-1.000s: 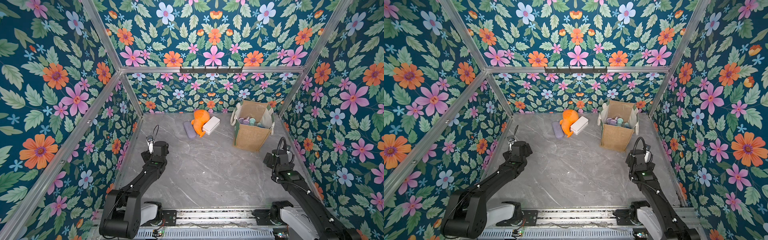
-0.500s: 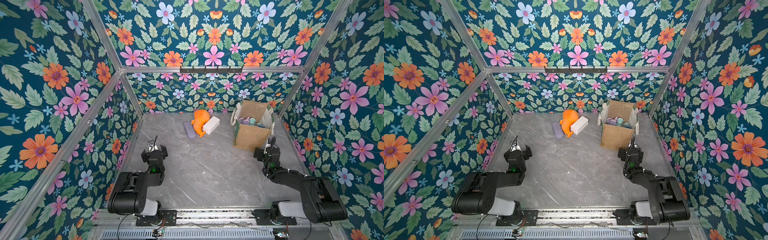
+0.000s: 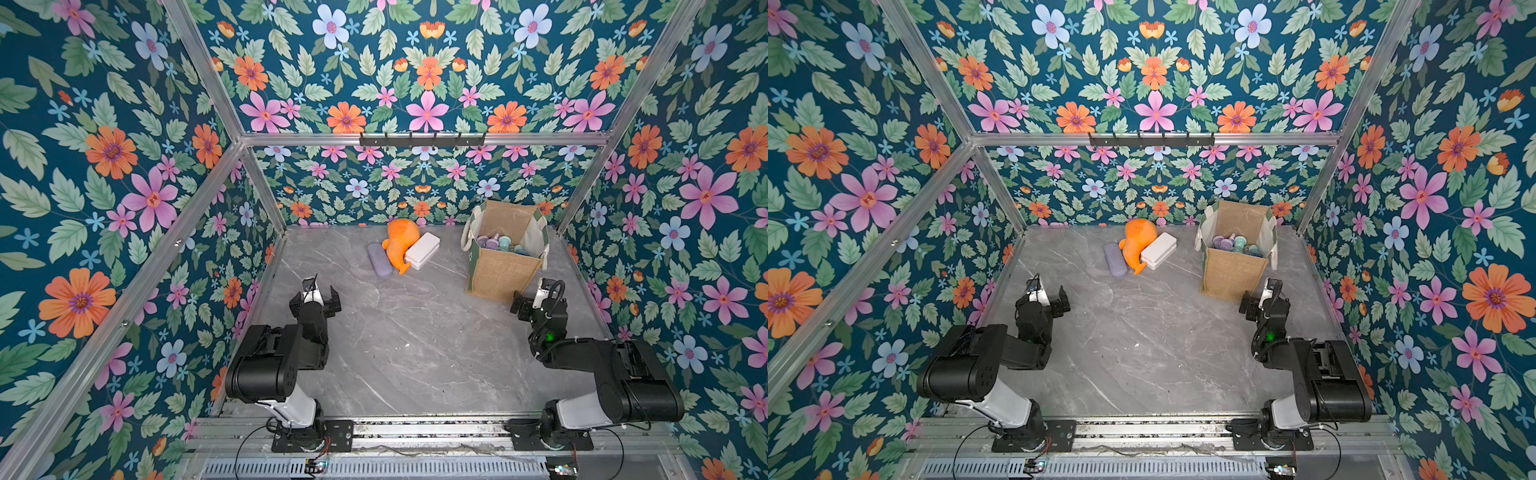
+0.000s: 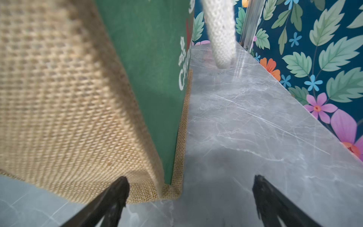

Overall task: Put the hourglass into the canvas bag
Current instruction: Reset both arms

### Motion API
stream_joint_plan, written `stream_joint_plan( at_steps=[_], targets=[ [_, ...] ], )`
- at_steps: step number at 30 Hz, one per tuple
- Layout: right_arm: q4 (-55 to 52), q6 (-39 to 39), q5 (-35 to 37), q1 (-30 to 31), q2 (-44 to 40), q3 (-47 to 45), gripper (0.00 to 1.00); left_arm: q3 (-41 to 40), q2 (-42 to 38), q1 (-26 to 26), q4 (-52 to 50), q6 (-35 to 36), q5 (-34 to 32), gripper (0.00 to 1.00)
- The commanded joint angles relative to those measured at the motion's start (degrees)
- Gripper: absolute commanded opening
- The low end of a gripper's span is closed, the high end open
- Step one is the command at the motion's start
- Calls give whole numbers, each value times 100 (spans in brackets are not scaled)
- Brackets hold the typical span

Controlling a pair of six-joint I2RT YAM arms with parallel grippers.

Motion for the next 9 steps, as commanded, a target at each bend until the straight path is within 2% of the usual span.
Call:
stream_joint_plan(
  at_steps=[1,9],
  targets=[
    [248,41,-30,7,7,-1,99,10,0,19,74,5,45,100],
    [228,41,-34,3,-1,9,99,12,0,15,74,2,45,100]
  ],
)
